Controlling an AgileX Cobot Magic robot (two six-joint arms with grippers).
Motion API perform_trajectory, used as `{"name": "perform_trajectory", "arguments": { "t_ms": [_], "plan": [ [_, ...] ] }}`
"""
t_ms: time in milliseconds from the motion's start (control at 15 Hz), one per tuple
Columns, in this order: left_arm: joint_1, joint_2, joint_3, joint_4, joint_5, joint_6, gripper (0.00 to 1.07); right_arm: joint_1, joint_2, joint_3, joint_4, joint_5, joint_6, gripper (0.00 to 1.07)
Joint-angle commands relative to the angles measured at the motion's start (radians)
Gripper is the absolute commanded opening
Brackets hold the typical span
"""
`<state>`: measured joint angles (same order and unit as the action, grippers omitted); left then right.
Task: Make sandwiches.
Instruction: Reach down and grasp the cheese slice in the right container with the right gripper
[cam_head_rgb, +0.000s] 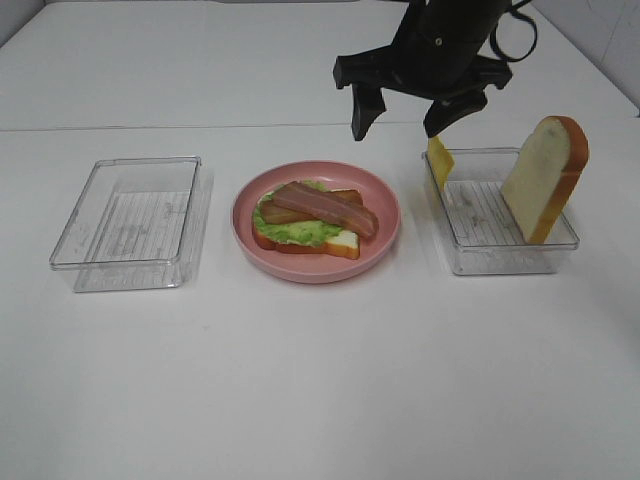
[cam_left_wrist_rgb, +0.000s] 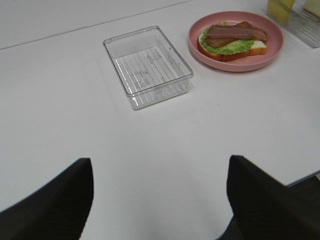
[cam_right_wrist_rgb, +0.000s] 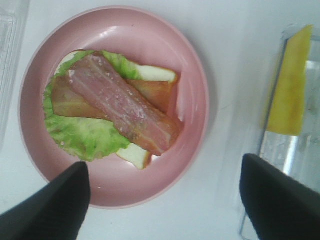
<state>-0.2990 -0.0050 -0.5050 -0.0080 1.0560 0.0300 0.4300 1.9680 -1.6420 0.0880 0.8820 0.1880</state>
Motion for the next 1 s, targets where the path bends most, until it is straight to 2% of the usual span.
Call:
{"name": "perform_trajectory", "arguments": {
  "t_ms": [67,333,600,800,1000],
  "plan": [
    [0.0,-0.021,0.006,0.002,-0.01,-0.007,0.71,-0.015,-0.06,-0.008,-0.069,0.026,0.013,0.77],
    [0.0,-0.021,0.006,0.002,-0.01,-0.007,0.71,-0.112,-0.088,-0.008,-0.082,0.019,-0.03,0.76],
    [0.0,-0.021,0.006,0.002,-0.01,-0.007,0.71,-0.121,-0.018,-0.008,-0.102,-0.056,-0.073,0.76],
    [0.0,-0.021,0.006,0.002,-0.01,-0.007,0.71,-0.165,0.063,-0.008,-0.059,-0.127,-0.075,0.66],
    [0.0,-0.021,0.006,0.002,-0.01,-0.007,0.71,-0.166,0.122,-0.043,-0.03,-0.162,-0.116,0.62]
  ]
}}
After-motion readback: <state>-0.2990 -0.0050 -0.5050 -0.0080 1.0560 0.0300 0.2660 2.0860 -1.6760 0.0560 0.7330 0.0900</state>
